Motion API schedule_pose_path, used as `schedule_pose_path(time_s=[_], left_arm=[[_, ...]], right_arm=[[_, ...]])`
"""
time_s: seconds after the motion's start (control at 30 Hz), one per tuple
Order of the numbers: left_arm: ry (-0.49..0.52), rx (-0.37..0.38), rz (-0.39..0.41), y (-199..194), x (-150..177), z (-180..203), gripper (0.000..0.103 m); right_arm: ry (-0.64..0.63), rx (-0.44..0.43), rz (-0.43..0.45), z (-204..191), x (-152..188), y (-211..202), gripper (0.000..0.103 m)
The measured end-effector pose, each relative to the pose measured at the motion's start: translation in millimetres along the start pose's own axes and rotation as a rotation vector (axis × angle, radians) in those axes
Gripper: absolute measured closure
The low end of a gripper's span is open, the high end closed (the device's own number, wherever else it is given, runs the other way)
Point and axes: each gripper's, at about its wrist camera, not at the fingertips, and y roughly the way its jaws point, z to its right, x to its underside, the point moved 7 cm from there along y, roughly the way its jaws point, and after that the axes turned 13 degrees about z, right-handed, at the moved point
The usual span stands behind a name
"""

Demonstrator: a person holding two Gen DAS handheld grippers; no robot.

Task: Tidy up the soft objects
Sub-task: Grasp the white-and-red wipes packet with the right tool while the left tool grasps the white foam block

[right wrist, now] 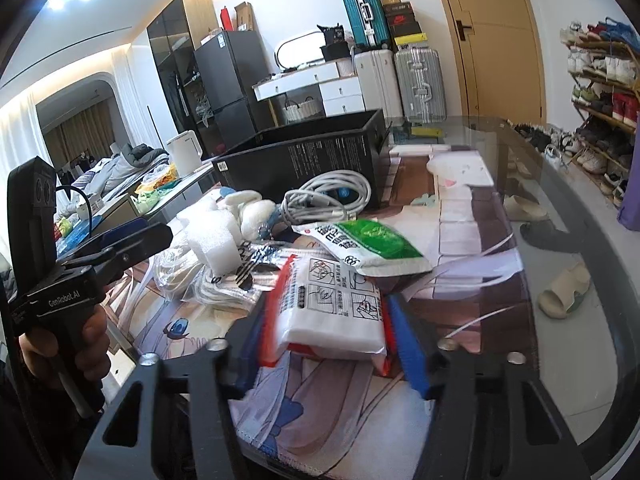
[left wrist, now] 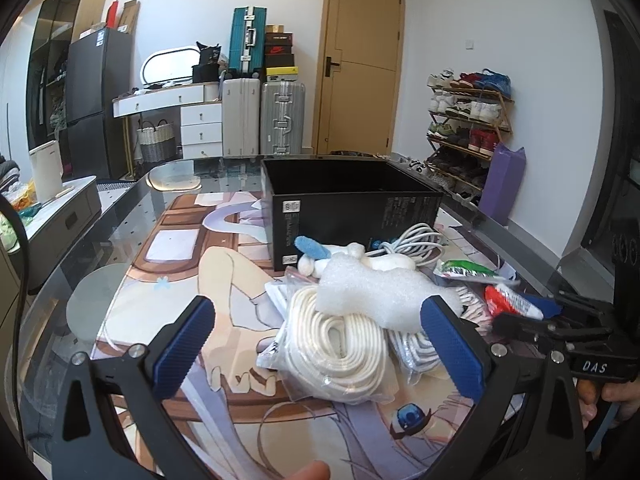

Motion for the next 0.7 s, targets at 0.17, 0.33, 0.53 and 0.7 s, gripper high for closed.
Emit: schedule_pose_path(time_s=[0.17, 0.33, 0.53, 0.7], left_arm=[[0.054, 0.041, -0.016, 3, 0, 15, 0.000], [0.119, 0.081, -0.044, 8, 0, 30, 0.000], [0.158, 0.123, -0.075, 15, -1, 44, 0.000], [0.182, 0.124, -0.110, 24, 2, 50, 0.000]], right_arm=[[-0.019, -0.026, 0.052, -8, -9, -8, 0.051], [-0.024, -0.041, 0.081, -11, -15, -12, 0.051], [-0.012, -0.043, 0.107, -11, -20, -19, 0.051], [-0.016, -0.042, 0.110, -11, -21, -20, 0.051]])
